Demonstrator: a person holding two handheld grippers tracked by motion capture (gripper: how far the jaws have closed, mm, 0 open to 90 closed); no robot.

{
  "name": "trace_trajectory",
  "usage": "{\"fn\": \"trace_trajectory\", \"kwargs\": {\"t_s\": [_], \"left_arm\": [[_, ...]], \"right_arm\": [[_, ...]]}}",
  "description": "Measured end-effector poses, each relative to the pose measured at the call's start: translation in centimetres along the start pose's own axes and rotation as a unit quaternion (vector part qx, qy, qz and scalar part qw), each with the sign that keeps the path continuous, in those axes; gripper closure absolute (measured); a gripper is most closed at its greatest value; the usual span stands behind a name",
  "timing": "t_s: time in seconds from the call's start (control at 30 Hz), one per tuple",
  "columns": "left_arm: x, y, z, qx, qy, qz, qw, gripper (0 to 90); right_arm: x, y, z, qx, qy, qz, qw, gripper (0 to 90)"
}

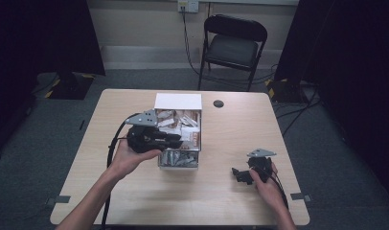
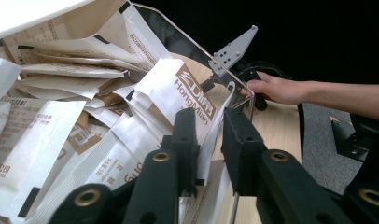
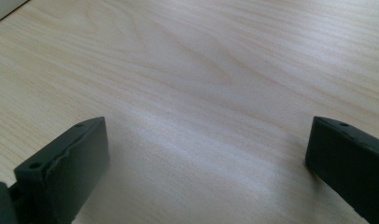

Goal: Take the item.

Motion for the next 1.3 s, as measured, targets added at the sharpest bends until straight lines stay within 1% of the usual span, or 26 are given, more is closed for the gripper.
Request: {"fn": "trace_trajectory", "kwargs": {"t_s": [0.07,0.17,0.23,0.3,0.4,0.47,0.5,0.53,0.6,0.67,0.77,0.83,0.87,1.0,1.03,1.1,1.13,1.27,1.3], "left_arm": [[0.0,0.1,0.0,0.0,0.0,-0.001,1.0,78.4],[0.1,0.1,0.1,0.003,-0.004,-0.002,1.0,86.2],[0.1,0.1,0.1,0.004,-0.003,0.002,1.0,87.3],[0.1,0.1,0.1,0.001,0.001,0.01,1.0,87.6],[0.2,0.1,0.2,-0.003,0.001,0.013,0.9999,88.1],[0.3,0.0,0.3,-0.008,-0.007,0.014,0.9998,88.6],[0.3,-0.1,0.5,-0.018,-0.005,0.021,0.9996,88.9],[0.3,-0.1,0.5,-0.02,0.002,0.027,0.9994,89.0],[0.5,0.0,0.6,-0.021,-0.005,0.028,0.9994,89.1],[0.6,0.0,0.7,-0.021,-0.004,0.029,0.9994,89.1],[0.6,-0.2,0.9,-0.028,-0.007,0.027,0.9992,89.2],[0.5,-0.3,1.0,-0.03,-0.005,0.027,0.9992,89.1],[0.5,-0.3,1.1,-0.031,-0.01,0.023,0.9992,89.2],[0.4,-0.6,1.5,-0.036,-0.008,0.021,0.9991,89.2],[0.5,-0.6,1.5,-0.036,-0.012,0.019,0.9991,89.2],[0.4,-0.6,1.7,-0.039,-0.009,0.021,0.999,89.2],[0.4,-0.7,1.8,-0.041,-0.011,0.019,0.9989,89.2],[0.5,-0.9,2.3,-0.053,-0.009,0.022,0.9983,89.2],[0.5,-0.9,2.4,-0.055,-0.013,0.02,0.9982,89.2]], "right_arm": [[0.0,0.0,0.0,0.0,0.0,0.0,1.0,0.0],[0.0,0.0,0.0,0.0,0.0,0.0,1.0,0.0],[0.0,0.0,0.0,0.0,0.0,0.0,1.0,0.0],[0.0,0.0,0.0,0.0,0.0,0.0,1.0,0.0],[0.0,0.0,0.0,0.0,0.0,0.0,1.0,0.0],[0.0,0.0,0.0,0.0,0.0,0.0,1.0,0.0],[0.0,0.0,0.0,0.0,0.0,0.0,1.0,0.0],[0.0,0.0,0.0,0.0,0.0,0.0,1.0,0.0],[0.0,0.0,0.0,0.0,0.0,0.0,1.0,0.0],[0.0,0.0,0.0,0.0,0.0,0.0,1.0,0.0],[0.0,0.0,0.0,0.0,0.0,0.0,1.0,0.0],[0.0,0.0,0.0,0.0,0.0,0.0,1.0,0.0],[0.0,0.0,0.0,0.0,0.0,0.0,1.0,0.0],[0.0,0.0,0.0,0.0,0.0,0.0,1.0,0.0],[0.0,0.0,0.0,0.0,0.0,0.0,1.0,0.0],[0.0,0.0,0.0,0.0,0.0,0.0,1.0,0.0],[0.0,0.0,0.0,0.0,0.0,0.0,1.0,0.0],[0.0,0.0,0.0,0.0,0.0,0.0,1.0,0.0],[0.0,0.0,0.0,0.0,0.0,0.0,1.0,0.0]]}}
Point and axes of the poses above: each handheld gripper's, and its own axes: z roughly backward along the jaws, y roughly out of its underside, x roughly to its left, the point moved 8 cm from there along -z, roughly forward along the jaws, and after that the axes turned 7 degrees about -z, right-handed, at the moved point
